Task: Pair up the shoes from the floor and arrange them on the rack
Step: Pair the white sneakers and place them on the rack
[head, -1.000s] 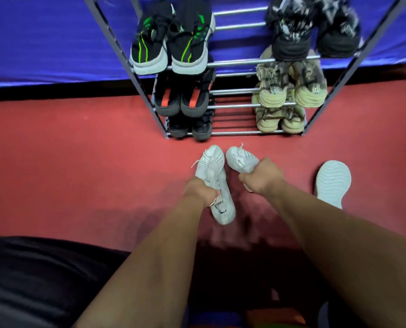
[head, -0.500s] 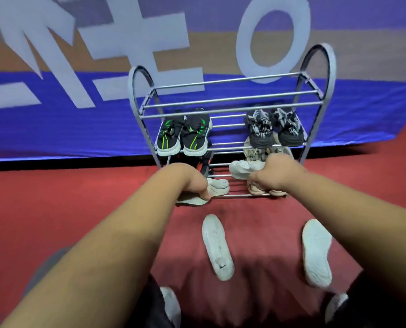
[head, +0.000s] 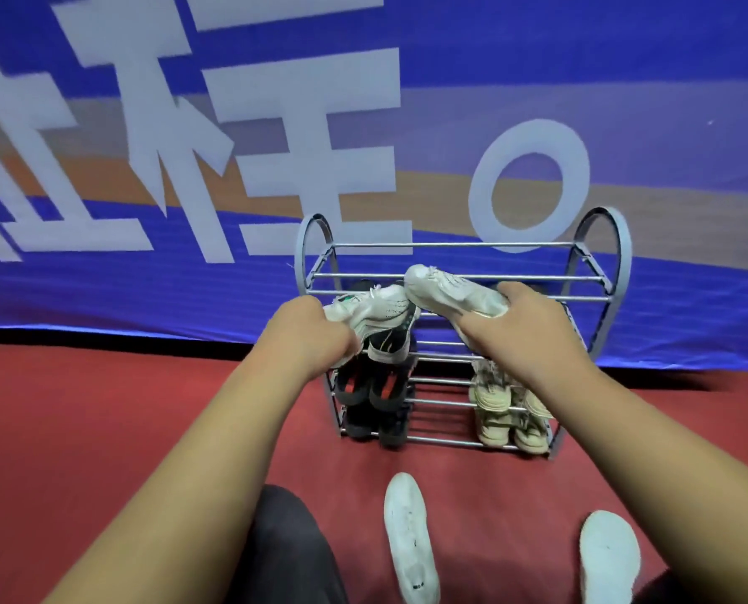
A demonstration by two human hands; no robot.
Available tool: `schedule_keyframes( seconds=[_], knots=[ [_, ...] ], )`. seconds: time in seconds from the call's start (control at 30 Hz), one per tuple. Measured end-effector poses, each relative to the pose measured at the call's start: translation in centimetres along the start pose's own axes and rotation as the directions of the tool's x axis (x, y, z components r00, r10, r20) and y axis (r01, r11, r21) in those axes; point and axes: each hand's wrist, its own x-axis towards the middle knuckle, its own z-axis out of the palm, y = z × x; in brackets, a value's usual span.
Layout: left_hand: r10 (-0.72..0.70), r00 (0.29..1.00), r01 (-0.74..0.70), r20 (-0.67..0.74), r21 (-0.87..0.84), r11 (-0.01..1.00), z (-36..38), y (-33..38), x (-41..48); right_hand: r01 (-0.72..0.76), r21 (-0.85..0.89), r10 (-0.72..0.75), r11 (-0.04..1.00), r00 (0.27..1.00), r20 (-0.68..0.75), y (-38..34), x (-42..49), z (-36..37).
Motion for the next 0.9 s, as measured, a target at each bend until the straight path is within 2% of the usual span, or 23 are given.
schedule_keyframes(
  seconds=[0.17, 0.47, 0.7, 0.9],
  knots=[
    [0.006, 0.982, -0.018, -0.187, -0.061, 0.998, 1.3, 0.6, 4.3, 0.097, 0.101, -0.091, 0.99, 0.994, -0.065, -1.1, 3.6, 1.3],
    [-0.023, 0.916, -0.027, -0.401, -0.117, 0.993, 6.1, 1.4, 12.9, -0.001, 0.245, 0.022, 0.97, 0.996, -0.083, 0.0, 10.1, 7.5],
    [-0.02, 0.893, -0.05, -0.451, -0.143, 0.988, 8.4, 0.8, 17.2, -0.017, 0.203, 0.031, 0.979, 0.998, -0.062, -1.9, 13.1, 12.0],
    [-0.081, 0.889, 0.011, -0.45, -0.158, 0.987, 9.1, 0.0, 20.5, -0.051, 0.178, 0.065, 0.983, 0.995, -0.079, -3.0, 15.4, 16.2]
  ],
)
